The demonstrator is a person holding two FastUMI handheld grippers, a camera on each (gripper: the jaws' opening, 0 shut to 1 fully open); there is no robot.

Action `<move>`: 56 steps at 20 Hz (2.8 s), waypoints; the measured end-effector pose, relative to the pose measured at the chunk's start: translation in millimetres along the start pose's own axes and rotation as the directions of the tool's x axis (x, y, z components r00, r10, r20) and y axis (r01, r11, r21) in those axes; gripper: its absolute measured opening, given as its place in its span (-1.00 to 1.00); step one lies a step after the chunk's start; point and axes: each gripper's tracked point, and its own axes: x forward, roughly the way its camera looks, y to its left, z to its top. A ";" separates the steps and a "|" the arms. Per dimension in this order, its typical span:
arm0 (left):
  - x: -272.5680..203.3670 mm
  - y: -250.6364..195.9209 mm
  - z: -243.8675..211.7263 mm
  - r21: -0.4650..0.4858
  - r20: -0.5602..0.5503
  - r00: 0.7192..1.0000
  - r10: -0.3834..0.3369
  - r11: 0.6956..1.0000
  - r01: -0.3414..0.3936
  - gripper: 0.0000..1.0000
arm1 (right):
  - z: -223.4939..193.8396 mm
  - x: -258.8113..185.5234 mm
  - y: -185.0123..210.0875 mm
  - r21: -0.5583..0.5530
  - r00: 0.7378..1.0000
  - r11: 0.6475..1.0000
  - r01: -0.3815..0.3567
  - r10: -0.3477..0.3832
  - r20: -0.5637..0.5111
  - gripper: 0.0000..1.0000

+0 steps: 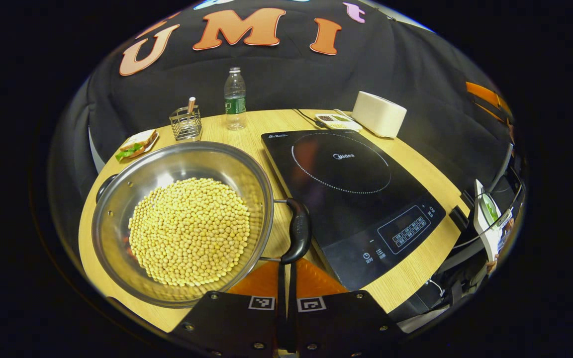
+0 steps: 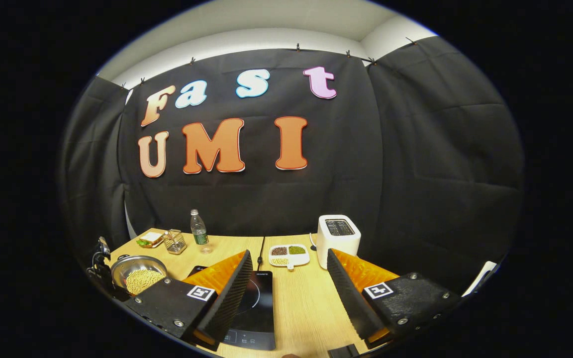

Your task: First push the handle of the pot to place it horizontally, then grasp the pot with both hands and set it on the induction cooktop.

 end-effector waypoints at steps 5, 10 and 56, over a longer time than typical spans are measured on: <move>12.5 -1.9 9.7 0.010 0.007 1.000 -0.005 1.000 0.005 -0.96 | -0.6 1.2 -3.9 0.003 1.000 1.000 0.011 -0.011 -0.004 0.87; 21.6 -2.7 18.6 0.012 0.011 1.000 -0.014 1.000 0.014 -0.92 | -1.9 2.6 -3.3 -0.008 1.000 1.000 0.015 -0.015 -0.008 0.87; -52.8 64.8 85.5 -0.036 0.266 0.961 0.077 0.997 -0.070 -0.96 | 4.3 -5.4 40.7 -0.034 1.000 0.999 0.017 -0.017 0.000 0.87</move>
